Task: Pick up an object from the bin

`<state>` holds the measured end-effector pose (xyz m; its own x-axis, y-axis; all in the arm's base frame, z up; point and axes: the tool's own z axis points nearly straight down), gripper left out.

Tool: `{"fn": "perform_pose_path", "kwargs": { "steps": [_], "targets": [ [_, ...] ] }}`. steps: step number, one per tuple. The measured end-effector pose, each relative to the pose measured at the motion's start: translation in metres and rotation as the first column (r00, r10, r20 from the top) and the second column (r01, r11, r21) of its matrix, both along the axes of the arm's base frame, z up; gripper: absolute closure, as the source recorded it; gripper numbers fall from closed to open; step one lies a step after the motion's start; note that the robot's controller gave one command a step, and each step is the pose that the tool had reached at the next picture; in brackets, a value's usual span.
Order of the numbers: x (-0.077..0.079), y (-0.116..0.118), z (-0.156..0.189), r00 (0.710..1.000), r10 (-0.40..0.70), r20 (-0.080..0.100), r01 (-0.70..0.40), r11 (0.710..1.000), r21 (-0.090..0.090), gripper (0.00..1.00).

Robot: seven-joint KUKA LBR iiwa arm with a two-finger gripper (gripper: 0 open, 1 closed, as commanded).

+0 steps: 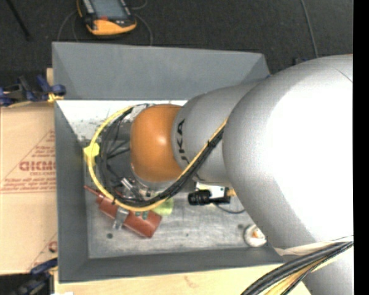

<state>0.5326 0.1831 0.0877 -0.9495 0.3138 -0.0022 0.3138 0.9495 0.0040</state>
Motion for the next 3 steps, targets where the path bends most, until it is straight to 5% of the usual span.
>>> {"fn": "perform_pose_path", "kwargs": {
  "steps": [2, 3],
  "targets": [
    [-0.014, -0.006, 0.094, 1.0, 0.01, -0.002, -0.01, 1.0, -0.003, 1.0],
    [0.001, 0.002, 0.115, 1.0, 0.019, -0.003, -0.019, 1.0, -0.003, 1.0]
  ]
}}
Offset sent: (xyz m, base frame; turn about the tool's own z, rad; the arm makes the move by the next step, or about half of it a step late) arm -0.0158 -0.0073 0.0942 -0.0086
